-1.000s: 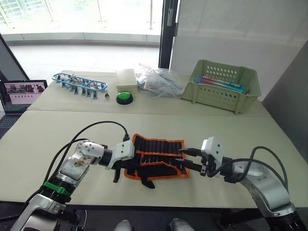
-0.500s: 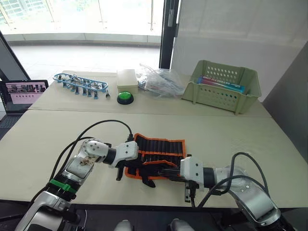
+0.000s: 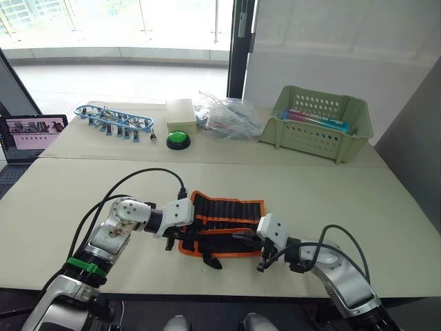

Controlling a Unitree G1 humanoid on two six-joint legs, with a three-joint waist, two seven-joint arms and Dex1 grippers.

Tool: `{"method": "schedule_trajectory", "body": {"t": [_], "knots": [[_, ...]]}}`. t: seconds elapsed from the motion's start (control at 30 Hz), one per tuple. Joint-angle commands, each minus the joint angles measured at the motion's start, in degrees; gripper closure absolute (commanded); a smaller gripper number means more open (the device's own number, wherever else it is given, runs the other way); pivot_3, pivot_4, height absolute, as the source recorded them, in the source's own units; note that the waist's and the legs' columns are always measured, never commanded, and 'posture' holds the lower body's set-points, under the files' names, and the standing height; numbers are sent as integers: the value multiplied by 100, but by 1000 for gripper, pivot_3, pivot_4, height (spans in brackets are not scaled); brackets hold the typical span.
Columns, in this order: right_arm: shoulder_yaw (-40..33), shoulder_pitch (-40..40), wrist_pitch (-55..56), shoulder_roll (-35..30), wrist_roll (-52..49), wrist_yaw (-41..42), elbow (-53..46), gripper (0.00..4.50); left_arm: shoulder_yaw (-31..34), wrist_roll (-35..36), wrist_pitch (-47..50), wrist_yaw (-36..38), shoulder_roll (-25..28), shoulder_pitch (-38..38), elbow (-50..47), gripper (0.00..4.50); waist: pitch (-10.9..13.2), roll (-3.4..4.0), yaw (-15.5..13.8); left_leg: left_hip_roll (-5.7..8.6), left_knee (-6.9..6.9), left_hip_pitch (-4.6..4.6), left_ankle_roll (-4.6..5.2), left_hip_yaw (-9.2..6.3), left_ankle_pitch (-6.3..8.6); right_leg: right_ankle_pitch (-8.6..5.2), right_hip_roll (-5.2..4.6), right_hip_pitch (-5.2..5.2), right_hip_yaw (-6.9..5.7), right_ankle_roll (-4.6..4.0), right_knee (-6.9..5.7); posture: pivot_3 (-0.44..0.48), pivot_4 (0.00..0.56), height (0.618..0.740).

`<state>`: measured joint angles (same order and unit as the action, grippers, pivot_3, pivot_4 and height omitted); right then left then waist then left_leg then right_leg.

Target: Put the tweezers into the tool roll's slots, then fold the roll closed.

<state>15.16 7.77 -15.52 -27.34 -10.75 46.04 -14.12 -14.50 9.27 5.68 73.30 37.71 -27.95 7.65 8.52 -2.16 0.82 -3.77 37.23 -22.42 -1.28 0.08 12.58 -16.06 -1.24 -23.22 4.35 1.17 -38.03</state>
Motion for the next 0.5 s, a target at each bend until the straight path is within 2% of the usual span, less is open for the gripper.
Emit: {"method": "schedule_trajectory", "body": {"t": [0.03, 0.07, 0.13, 0.17, 0.33, 0.47, 0.5], "knots": [[6, -69, 18, 59, 43, -76, 23, 4500, 426, 471, 166, 106, 108, 115, -348, 1580, 0, 0, 15, 0, 0, 0, 0, 0, 0, 0, 0, 0, 0, 0, 0, 0, 150, 738], [-4, -72, 8, 77, 41, -91, 42, 4500, 545, 644, 302, 124, 118, 162, -448, 1304, 0, 0, 17, 0, -1, 0, 0, 0, 0, 0, 0, 0, 1, 0, 1, 0, 150, 738], [-20, -87, -17, 111, 31, -121, 57, 4500, 752, 962, 542, 147, 132, 272, -650, 1304, 1, 1, 20, -1, -1, -1, 0, 1, 0, 0, 0, -2, 0, 0, 0, 0, 150, 738], [-49, -100, -41, 146, 8, -150, 81, 4500, 873, 1183, 682, 141, 110, 384, -807, 1475, 1, 1, 20, -2, -2, -1, 0, 0, 0, 0, 0, -2, 0, 0, 0, 0, 150, 738], [-152, -205, -91, 183, -53, -184, 92, 4500, 1017, 1624, 983, 63, -31, 838, -1231, 3093, 1, 2, 20, -2, -2, 0, 0, 0, 0, 0, -1, -1, 0, 0, 0, 0, 150, 738], [-232, -386, -121, 248, -88, -316, 53, 4500, 870, 1449, 921, -484, -458, 1212, -1311, 4444, 1, 1, 1, -1, -1, 2, 0, 1, 0, 0, -2, 2, 1, 0, 2, 0, 150, 738], [-223, -424, -125, 260, -87, -348, 27, 4500, 796, 1339, 870, -637, -570, 1305, -1302, 4479, 1, 1, -1, -1, -1, 2, 0, 1, 0, 0, -2, 3, 1, 0, 3, 0, 150, 738]]}}
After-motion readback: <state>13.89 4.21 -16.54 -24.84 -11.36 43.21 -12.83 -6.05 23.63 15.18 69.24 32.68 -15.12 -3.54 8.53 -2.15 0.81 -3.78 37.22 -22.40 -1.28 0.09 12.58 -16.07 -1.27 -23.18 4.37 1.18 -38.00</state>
